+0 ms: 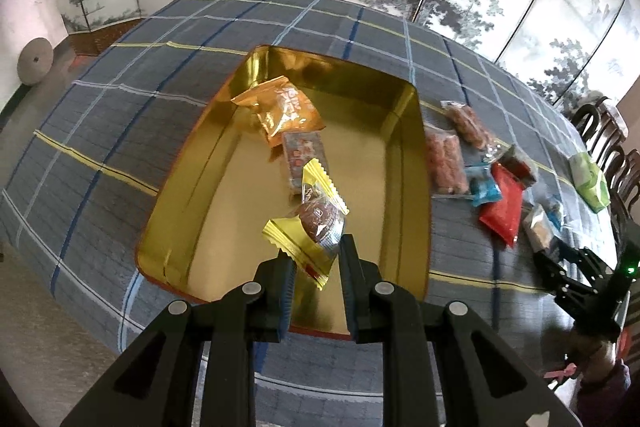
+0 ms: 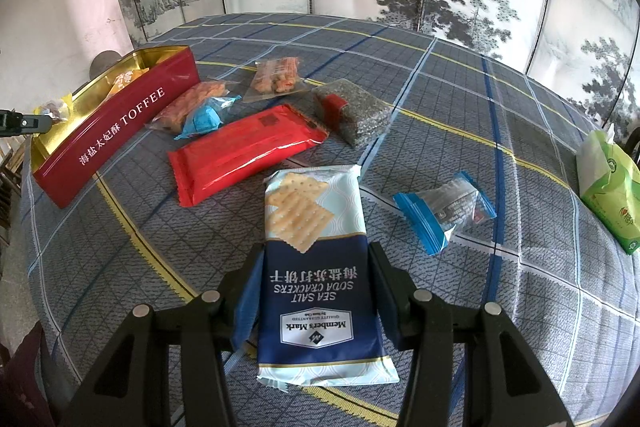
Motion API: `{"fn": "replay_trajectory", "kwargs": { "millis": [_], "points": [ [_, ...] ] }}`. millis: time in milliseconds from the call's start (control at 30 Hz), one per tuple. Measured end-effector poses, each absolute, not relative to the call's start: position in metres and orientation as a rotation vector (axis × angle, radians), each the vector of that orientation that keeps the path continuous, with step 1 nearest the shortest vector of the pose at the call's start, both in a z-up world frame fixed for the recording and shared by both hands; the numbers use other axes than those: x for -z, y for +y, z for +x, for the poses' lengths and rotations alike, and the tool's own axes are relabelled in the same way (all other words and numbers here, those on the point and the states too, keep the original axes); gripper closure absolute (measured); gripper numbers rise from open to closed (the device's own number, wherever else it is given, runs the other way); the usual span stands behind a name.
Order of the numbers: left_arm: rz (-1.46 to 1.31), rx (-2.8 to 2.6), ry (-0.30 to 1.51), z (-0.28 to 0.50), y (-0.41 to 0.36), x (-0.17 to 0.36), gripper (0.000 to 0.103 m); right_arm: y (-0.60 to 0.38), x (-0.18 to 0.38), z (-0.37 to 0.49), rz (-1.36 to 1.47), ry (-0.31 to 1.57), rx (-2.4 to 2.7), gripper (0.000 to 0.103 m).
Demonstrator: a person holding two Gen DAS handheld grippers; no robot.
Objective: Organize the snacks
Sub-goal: 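Carry the yellow candy over the tin and open the left gripper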
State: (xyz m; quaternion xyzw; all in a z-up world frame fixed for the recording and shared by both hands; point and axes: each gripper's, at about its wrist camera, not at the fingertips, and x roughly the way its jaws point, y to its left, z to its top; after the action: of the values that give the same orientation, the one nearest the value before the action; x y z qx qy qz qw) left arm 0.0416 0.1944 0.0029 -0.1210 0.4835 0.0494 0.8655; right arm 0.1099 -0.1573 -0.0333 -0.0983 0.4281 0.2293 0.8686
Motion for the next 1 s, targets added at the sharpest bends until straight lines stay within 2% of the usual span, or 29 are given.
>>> {"fn": "replay_trajectory", "kwargs": {
  "millis": [800, 900, 967, 1000],
  "points": [
    [-0.233, -0.183, 1.037, 0.077, 0.232, 0.018, 0.085, -0.158, 0.033, 0.11, -0.207, 0.895, -0.477, 0.052],
    [-0.234, -0.201, 1.032, 0.08, 0.236, 0.018, 0.082, -0.157, 0.033, 0.11, -0.208, 0.894, -0.477, 0.052],
    [-0.216, -0.192, 1.027, 0.079, 0.233, 0.016, 0.073, -0.157, 0.034, 0.11, -0.208, 0.894, -0.477, 0.052],
    [-0.207, -0.194, 1.024, 0.078, 0.231, 0.014, 0.058, -0.158, 0.033, 0.111, -0.209, 0.894, -0.476, 0.052]
  ]
}}
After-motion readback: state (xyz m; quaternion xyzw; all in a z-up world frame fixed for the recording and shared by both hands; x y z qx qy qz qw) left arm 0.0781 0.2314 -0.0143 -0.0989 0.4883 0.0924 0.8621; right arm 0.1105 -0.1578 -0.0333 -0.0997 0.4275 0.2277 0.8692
